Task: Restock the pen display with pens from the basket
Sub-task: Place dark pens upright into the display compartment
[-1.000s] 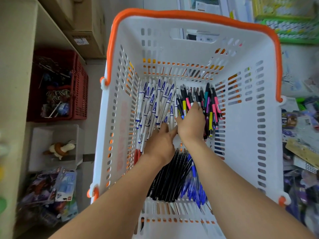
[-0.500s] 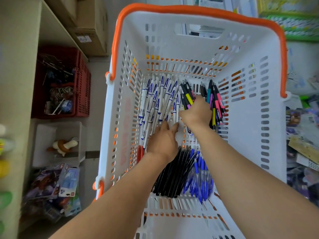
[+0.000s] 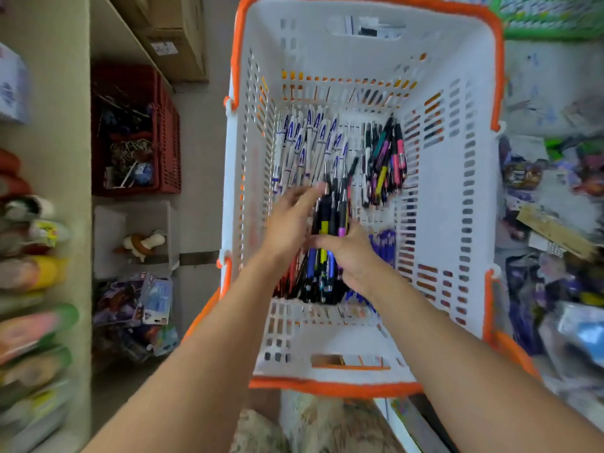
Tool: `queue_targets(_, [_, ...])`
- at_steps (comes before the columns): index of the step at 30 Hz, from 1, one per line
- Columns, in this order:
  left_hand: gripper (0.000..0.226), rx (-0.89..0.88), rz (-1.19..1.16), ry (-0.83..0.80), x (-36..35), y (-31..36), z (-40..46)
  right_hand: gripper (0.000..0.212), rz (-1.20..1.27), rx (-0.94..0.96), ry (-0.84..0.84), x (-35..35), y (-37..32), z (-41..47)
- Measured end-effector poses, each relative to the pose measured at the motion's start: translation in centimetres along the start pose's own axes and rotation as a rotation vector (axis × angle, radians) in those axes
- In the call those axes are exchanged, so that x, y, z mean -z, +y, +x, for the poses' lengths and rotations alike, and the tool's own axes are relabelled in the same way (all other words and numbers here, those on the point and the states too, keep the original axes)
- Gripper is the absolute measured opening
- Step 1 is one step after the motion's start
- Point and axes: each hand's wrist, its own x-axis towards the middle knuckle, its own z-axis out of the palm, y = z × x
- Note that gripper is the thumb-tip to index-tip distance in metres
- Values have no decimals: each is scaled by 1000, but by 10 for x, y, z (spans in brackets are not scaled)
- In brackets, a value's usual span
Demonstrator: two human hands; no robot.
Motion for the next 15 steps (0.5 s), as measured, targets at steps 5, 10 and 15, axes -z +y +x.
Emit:
queue_targets(5, [45,99,140,-40,2,-35,-34,42,-156,24,-66,-16,44,-32])
queue_targets(10, [31,136,102,-23,3,-55,-49,48,-177,-73,-127,-13,61,-45])
queue_targets(15, [27,165,155,-42,0,-61,-56,34,-416,-132,-282,2,61,-45])
